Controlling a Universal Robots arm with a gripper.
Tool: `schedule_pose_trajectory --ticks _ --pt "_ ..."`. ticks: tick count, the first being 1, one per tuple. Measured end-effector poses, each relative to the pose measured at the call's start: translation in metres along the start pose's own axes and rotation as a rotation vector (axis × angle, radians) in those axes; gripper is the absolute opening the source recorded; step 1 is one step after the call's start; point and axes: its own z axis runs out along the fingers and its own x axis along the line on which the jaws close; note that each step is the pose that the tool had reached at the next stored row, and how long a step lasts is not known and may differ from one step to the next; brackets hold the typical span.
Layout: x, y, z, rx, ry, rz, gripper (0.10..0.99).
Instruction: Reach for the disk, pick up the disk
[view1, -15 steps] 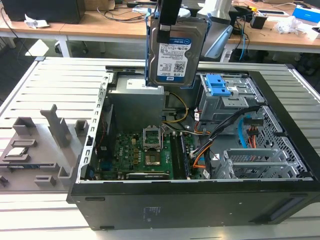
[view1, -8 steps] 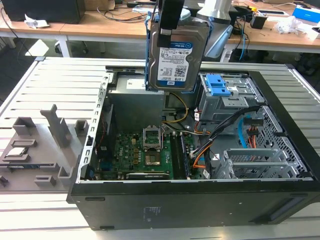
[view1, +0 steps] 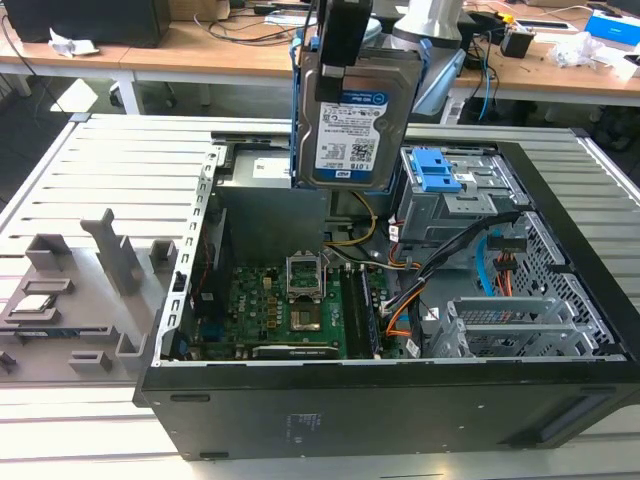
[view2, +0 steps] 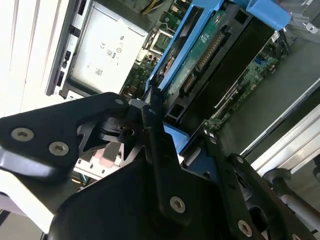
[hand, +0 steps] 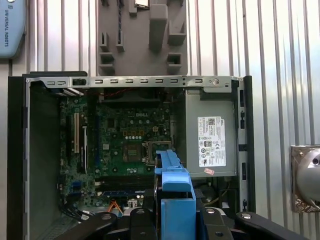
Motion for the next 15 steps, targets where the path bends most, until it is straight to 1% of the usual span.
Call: schedule_pose_trajectory --ticks 1,5,8,15 --pt "0.0025 -0.0001 0.0 0.0 -0.0002 0.0 0.369" --pt "0.0081 -0.0002 -0.0003 0.0 -0.0001 0.0 0.369" --pt "0.0154 -0.0004 -0.0006 0.0 -0.0001 0.0 0.369" --pt "0.0246 -0.0006 -0.001 0.0 -0.0001 0.0 0.369"
